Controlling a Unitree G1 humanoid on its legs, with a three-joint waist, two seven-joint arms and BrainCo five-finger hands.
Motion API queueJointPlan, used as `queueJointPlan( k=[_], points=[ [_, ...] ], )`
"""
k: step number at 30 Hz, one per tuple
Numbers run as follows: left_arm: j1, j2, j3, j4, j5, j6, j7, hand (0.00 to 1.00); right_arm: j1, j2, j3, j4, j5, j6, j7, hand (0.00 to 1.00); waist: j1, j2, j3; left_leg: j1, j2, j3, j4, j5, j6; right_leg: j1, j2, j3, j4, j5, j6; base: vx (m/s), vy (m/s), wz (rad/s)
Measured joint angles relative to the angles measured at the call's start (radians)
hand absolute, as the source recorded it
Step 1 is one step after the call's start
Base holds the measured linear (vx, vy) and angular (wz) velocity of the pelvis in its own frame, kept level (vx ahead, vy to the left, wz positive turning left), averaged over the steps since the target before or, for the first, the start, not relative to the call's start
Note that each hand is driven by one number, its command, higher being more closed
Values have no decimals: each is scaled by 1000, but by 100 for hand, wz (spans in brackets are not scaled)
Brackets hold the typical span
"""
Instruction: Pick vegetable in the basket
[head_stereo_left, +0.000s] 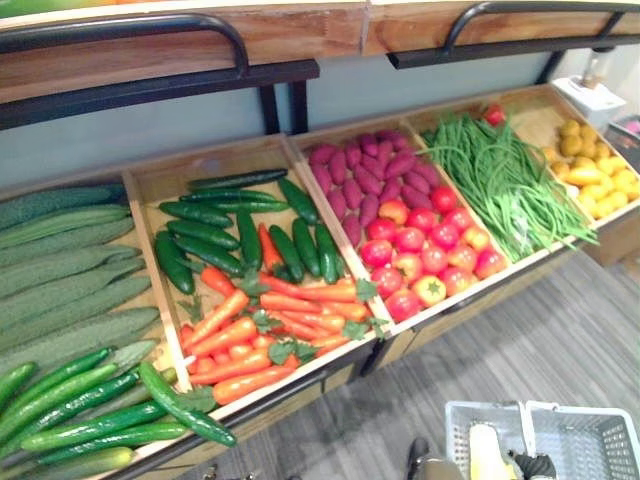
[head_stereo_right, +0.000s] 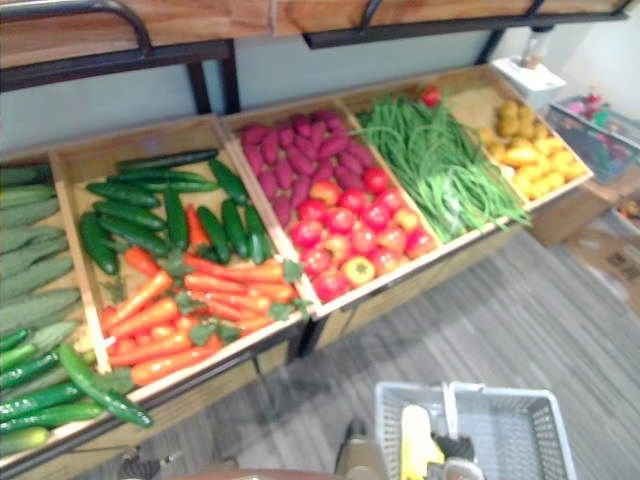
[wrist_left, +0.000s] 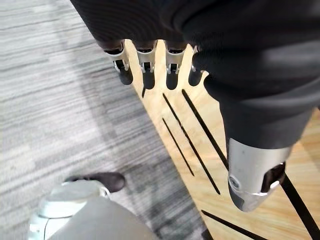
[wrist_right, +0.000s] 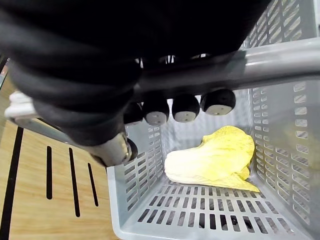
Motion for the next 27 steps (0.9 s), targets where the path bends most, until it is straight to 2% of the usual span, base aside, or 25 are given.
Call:
queueJointPlan(
  k=[1,2,3,4,5,6,8,11,14,16,17,20,22,23,27],
  points=[
    [-3,-12,6,3,0,-2,-1,0,9,7,-29,11,0,5,-3,100,11,8,-4,-1,29,-35,-2,-13,-23,22,15,12,30,-114,31,128,-493,83],
    [-3,-48,10,1,0,-4,-1,0,19,2,-45,7,0,6,-4,100,23,30,-13,-18,63,-59,-8,-13,-46,21,47,-12,33,-180,26,154,-559,68],
    [-6,-69,16,5,0,-2,-1,0,16,-5,-54,6,0,6,-4,100,26,41,-7,-25,80,-76,-11,-4,-59,19,60,-36,37,-197,17,144,-472,70],
    [-3,-83,36,13,1,2,-3,0,18,-10,-76,-3,0,7,-5,100,23,69,-13,-35,102,-83,-25,43,-74,19,70,-88,57,-227,0,104,-375,104],
    [4,-83,56,11,-1,1,1,0,27,-10,-104,0,0,17,-5,100,24,79,-19,-34,115,-75,-65,114,-82,31,72,-127,81,-252,-15,78,-309,103],
    [6,-85,61,11,-1,0,2,0,27,-10,-105,2,0,18,-6,100,24,80,-19,-34,117,-75,-70,124,-84,36,74,-137,81,-255,-17,61,-304,82],
    [26,-98,105,10,-9,1,3,0,18,-7,-100,7,-3,20,-4,100,26,88,-24,-42,144,-74,-91,187,-91,61,102,-187,63,-265,-35,32,-225,49],
    [41,-131,128,10,-17,2,4,0,16,-7,-97,7,-1,19,-6,100,24,97,-34,-61,158,-58,-94,218,-84,88,113,-232,38,-267,-42,20,-124,45],
    [52,-133,145,4,-20,3,5,0,15,-6,-115,8,0,18,-13,100,24,90,-43,-73,145,99,-97,257,-43,108,96,-270,18,-266,-46,-15,-25,42],
    [52,-127,138,11,-21,9,4,0,13,-10,-129,15,0,17,-13,100,21,75,-53,-73,122,213,-127,293,-23,110,81,-282,-6,-264,-42,-19,43,29],
    [52,-129,140,21,-42,12,4,0,14,-19,-150,28,1,16,-12,100,20,88,-67,-68,116,244,-154,299,-17,116,81,-288,-29,-248,-30,-8,80,20],
    [56,-130,172,24,-56,22,9,0,16,-37,-209,62,1,17,-4,100,14,101,-80,-49,99,245,-209,312,-22,140,78,-303,-68,-222,-24,19,76,20],
    [53,-125,273,47,-57,30,28,0,12,-41,-270,88,0,18,-1,100,-5,95,-86,-53,77,242,-211,311,-23,155,61,-313,-90,-208,-14,33,89,22],
    [44,-116,364,56,-66,45,40,0,17,-39,-303,96,1,20,0,100,-8,92,-93,-54,64,243,-211,311,-23,164,52,-315,-103,-195,-11,45,99,13],
    [4,-49,534,52,-138,58,97,0,20,-38,-340,135,1,27,0,100,-11,74,-101,-53,52,242,-211,307,-24,182,43,-321,-119,-183,-6,18,48,9]
  ],
)
